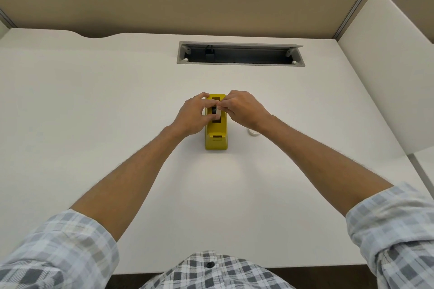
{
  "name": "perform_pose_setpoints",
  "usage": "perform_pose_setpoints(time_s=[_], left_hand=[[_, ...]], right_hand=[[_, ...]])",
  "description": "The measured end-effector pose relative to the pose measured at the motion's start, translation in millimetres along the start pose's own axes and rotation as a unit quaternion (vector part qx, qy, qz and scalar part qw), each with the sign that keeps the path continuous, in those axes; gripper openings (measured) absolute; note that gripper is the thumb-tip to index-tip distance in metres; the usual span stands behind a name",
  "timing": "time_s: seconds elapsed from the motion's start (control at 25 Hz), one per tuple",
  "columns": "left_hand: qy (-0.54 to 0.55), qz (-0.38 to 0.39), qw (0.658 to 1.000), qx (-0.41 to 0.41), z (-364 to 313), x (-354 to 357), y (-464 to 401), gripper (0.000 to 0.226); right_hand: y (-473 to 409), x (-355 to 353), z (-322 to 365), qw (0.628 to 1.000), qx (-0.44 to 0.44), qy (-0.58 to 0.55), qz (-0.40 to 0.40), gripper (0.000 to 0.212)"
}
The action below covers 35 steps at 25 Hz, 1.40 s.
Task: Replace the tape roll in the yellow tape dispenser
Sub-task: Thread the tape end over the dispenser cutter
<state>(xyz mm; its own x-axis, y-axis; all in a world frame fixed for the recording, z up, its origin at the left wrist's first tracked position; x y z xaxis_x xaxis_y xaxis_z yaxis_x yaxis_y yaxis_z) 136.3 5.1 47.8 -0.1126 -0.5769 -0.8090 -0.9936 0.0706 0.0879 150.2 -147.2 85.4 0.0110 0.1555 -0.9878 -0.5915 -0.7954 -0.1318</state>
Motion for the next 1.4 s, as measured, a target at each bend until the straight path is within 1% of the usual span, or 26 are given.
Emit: perform_pose_setpoints(time_s=[0.28, 0.48, 1.08, 1.24, 1.32, 1.4], left_hand=[[0.008, -0.001, 1.000, 0.013, 2.3, -0.1, -1.0, 0.039], [0.002, -0.001, 1.000, 0.007, 0.6, -0.1, 0.6, 0.039], [-0.002, 0.007, 1.000, 0.008, -1.2, -2.5, 0.5, 0.038], [-0.002, 0.008, 1.000, 0.017, -2.0, -3.6, 0.9, 0.037], [-0.002, 0.006, 1.000, 0.023, -1.5, -4.2, 0.9, 0.035], [-0.006, 0.005, 1.000, 0.021, -0.6, -3.9, 0.0, 0.034]], right_hand=[[1.6, -3.2, -0.1, 1.000, 0.009, -0.010, 0.001, 0.032], [-0.5, -2.6, 1.1, 1.000, -0.011, 0.024, 0.009, 0.029], [-5.6, -1.7, -1.0, 0.999, -0.024, 0.032, 0.016, 0.023], [-5.0, -2.4, 0.4, 1.000, -0.018, 0.024, -0.002, 0.027], [-5.5, -2.0, 2.3, 0.998, -0.036, 0.042, 0.005, 0.027], [-6.0, -2.7, 1.7, 0.998, -0.035, 0.040, 0.016, 0.027]])
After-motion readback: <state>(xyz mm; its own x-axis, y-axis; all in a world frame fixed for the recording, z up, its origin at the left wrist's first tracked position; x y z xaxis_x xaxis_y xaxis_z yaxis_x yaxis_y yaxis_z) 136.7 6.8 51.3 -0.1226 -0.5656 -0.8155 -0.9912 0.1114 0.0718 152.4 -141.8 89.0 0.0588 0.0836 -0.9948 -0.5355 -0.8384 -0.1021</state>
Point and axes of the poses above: each hand's wrist, its own y-axis away from the middle knuckle, its own x-axis out of the palm, z = x × y, the point moved 3 cm from there along -y, towards the middle knuckle, and after that the axes turned 7 degrees about -x, right-handed, at the moved point
